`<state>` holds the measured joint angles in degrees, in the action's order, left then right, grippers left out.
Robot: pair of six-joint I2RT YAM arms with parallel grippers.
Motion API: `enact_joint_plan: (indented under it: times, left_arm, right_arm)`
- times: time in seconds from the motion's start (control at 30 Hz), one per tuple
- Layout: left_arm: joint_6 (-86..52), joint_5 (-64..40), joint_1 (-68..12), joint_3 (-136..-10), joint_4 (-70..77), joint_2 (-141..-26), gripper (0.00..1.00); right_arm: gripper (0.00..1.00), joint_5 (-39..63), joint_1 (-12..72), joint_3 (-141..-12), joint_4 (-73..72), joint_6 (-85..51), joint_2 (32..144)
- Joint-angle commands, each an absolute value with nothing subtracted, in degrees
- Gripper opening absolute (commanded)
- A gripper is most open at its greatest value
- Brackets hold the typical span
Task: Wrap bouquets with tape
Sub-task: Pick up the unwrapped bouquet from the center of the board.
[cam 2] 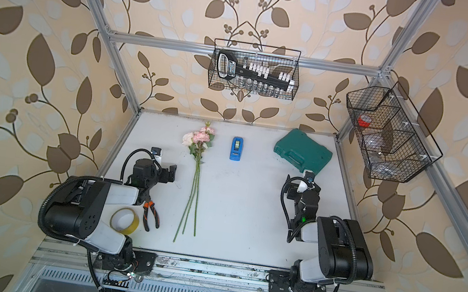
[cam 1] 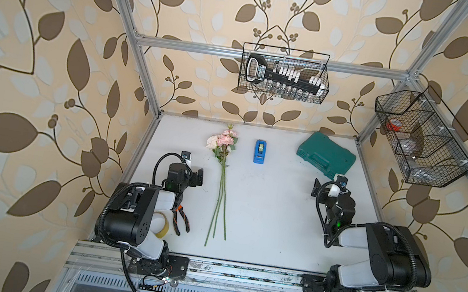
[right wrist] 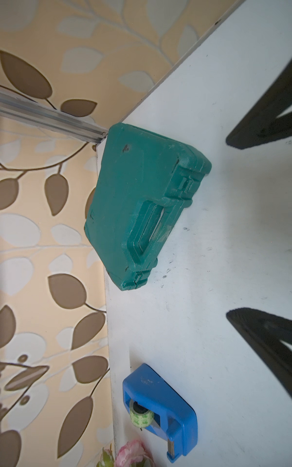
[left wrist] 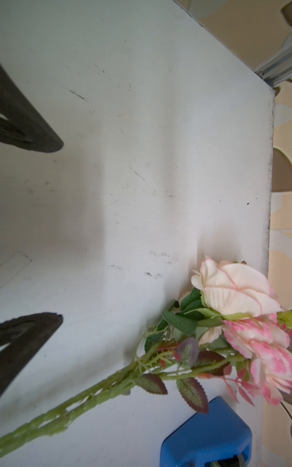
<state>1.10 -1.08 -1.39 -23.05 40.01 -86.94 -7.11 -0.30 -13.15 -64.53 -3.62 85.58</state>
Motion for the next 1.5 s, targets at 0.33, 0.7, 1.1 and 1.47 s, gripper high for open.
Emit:
enact_joint_plan:
  times: [0.33,0.7,1.1,1.47]
  left_arm:
    - [0.8,-1.5,-0.6,-23.2,40.7,-86.0,0.99]
    - [1.2,-0.8,-0.7,-24.6,37.8,-83.2,0.99]
    - [-40.9,9.1,0.8,-39.0,0.4,-59.8,0.99]
    - [-24.6,0.6,-19.0,-62.5,-44.3,-65.1,0.93]
  right_arm:
    - [1.00,-7.7,-0.5,-12.8,-65.9,-4.3,85.6]
    - [1.00,-13.7,2.2,-16.1,-55.9,-3.6,78.7]
    - [0.99,-10.2,-3.7,-28.4,-12.5,-37.2,53.2]
    - [0.99,10.2,-4.6,-34.1,-3.1,-31.8,55.4]
